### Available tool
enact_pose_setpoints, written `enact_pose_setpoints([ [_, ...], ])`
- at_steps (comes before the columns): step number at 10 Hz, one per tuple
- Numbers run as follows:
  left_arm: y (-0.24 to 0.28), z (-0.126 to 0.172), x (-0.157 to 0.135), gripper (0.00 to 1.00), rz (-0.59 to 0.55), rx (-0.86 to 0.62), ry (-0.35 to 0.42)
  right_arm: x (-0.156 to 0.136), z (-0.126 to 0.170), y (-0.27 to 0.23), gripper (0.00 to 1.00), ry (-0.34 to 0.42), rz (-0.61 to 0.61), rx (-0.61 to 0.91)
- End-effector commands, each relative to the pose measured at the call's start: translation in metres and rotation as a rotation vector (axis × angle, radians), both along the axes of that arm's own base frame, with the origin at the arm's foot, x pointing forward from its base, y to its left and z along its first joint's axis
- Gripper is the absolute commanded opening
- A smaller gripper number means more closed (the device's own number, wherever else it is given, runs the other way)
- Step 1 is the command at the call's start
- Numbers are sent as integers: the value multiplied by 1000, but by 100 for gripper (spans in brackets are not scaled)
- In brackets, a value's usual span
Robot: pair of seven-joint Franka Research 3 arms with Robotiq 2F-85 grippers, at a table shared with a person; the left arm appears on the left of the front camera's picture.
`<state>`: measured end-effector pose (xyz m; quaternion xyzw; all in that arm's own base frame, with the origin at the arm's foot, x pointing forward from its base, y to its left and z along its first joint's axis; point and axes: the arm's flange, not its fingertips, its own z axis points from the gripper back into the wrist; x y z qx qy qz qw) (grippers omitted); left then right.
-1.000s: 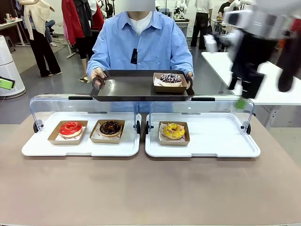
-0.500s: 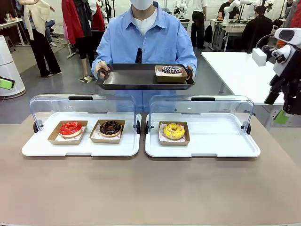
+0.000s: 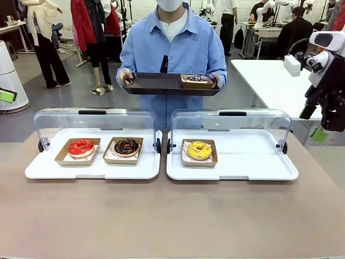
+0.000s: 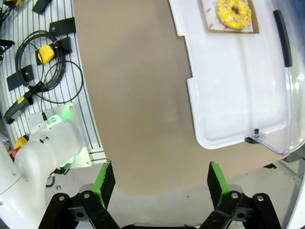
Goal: Provide the desired donut to the person.
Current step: Pick up and lift the Paper togo box containing the Donut pointed at by the person.
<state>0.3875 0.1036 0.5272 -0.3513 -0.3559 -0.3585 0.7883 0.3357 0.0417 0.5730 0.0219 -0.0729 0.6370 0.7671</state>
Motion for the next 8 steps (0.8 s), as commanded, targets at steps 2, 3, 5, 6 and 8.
enact_pose_setpoints([
  [2,-1,3,-1,100,10,-9,12,-1,2,1,100,1,-3,-2],
  [3,-1,3,-1,100,10,-9,12,-1,2,1,100,1,-3,-2],
  [5,-1,3,-1,100,10,-9,12,-1,2,1,100,1,-3,-2],
  [6,-1,3,-1,100,10,-9,12,-1,2,1,100,1,-3,-2],
  [8,-1,3,-1,100,10,-9,12,-1,2,1,100,1,-3,-2],
])
